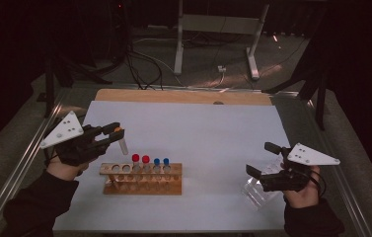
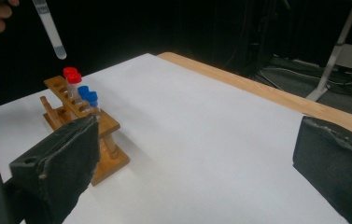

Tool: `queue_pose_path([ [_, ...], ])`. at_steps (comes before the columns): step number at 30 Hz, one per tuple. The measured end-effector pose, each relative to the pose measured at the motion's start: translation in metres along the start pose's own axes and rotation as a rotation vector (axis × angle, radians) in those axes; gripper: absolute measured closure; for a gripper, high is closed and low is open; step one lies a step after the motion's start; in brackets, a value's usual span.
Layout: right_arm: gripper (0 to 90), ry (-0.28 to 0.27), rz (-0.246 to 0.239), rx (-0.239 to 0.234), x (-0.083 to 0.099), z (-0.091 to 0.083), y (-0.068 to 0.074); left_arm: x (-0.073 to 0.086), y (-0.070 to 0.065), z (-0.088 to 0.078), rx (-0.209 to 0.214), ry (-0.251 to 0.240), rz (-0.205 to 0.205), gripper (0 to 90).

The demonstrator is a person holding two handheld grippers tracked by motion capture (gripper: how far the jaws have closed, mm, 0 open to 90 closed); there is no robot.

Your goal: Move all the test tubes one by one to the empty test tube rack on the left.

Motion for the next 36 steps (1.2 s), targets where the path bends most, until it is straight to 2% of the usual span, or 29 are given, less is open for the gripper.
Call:
queue_pose_path([
  [3,0.3,0.002,-0.010,0.004,-0.001,-0.001,0.001,0.011,0.004,-0.001,-0.007,0.008,-0.024,71.7],
  [6,0.3,0.002,-0.011,0.010,-0.001,-0.003,0.000,0.023,0.006,0.000,0.008,0.004,-0.067,71.7],
  [13,0.4,0.001,-0.011,0.015,0.000,-0.005,-0.001,0.049,0.007,0.008,0.003,0.041,-0.098,71.7],
  [15,0.3,0.002,-0.012,0.017,0.000,-0.006,-0.001,0.053,0.007,0.008,0.012,0.024,-0.128,71.6],
  [22,0.4,0.002,-0.006,0.019,0.002,-0.007,-0.002,0.073,0.001,0.014,0.013,0.054,-0.123,71.9],
  [24,0.4,0.001,-0.005,0.018,0.002,-0.007,-0.002,0.080,-0.001,0.016,0.029,0.049,-0.138,71.9],
  [30,0.4,0.005,-0.005,0.018,0.003,-0.007,-0.002,0.103,-0.005,0.025,0.027,0.086,-0.161,71.8],
  [36,0.4,0.006,-0.008,0.016,0.005,-0.007,-0.001,0.109,-0.008,0.028,0.023,0.073,-0.119,71.7],
])
Point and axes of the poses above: each handheld gripper's, and its own axes: z roughly forward along the jaws, x roughly out of its underside, y roughly to its left, the point moved 7 cm from there along z, roughly forward along the jaws
